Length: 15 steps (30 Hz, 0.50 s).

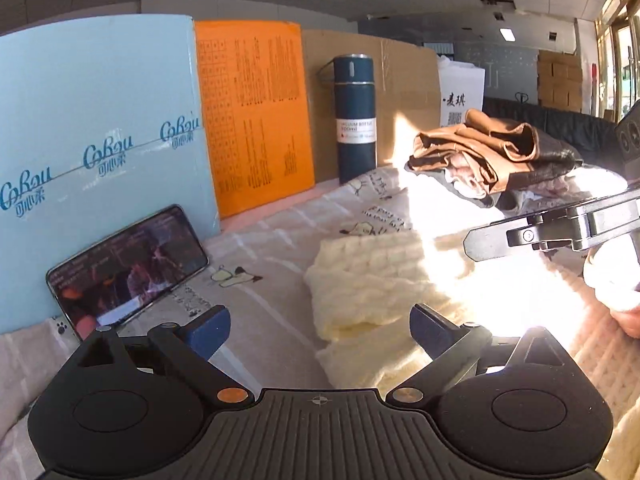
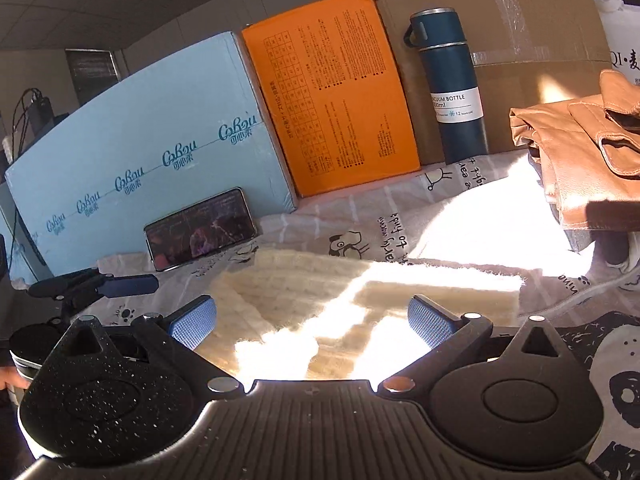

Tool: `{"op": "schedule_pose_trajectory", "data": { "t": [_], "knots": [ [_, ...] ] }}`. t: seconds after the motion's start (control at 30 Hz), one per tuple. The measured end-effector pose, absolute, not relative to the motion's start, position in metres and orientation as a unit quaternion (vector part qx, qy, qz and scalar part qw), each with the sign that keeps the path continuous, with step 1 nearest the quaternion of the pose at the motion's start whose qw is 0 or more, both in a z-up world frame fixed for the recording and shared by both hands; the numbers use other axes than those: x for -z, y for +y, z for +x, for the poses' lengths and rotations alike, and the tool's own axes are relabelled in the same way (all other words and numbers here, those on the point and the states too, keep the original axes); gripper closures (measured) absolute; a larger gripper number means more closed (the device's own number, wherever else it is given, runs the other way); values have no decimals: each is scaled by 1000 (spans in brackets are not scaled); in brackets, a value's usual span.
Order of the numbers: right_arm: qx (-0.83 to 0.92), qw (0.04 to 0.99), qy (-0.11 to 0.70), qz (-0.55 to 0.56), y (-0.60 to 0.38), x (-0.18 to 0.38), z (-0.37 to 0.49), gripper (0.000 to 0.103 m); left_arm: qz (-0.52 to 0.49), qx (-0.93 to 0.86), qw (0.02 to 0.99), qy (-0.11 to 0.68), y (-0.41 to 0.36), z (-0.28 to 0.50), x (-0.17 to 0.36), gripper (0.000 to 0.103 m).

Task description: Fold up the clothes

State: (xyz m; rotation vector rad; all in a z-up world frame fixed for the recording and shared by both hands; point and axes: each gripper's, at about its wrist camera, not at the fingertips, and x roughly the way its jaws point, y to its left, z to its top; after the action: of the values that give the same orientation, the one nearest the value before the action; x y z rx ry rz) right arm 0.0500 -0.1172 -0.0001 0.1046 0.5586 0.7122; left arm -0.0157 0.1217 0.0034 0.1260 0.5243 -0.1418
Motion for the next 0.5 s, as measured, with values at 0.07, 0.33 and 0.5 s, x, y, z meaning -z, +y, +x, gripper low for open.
{"op": "schedule_pose_trajectory", "data": {
  "t": [0.07, 0.33, 0.5],
  "knots": [
    [-324, 903, 283, 15, -109, 5, 50, 0, 70, 68, 957, 272, 119, -14, 4, 5],
    [-297, 907, 296, -41, -99, 14, 50, 0, 75, 62, 963, 252, 115, -22, -3, 5],
    [-310, 911, 271, 22, -116, 7, 49, 0, 71, 110, 971, 202, 106, -44, -27, 5]
  ]
}}
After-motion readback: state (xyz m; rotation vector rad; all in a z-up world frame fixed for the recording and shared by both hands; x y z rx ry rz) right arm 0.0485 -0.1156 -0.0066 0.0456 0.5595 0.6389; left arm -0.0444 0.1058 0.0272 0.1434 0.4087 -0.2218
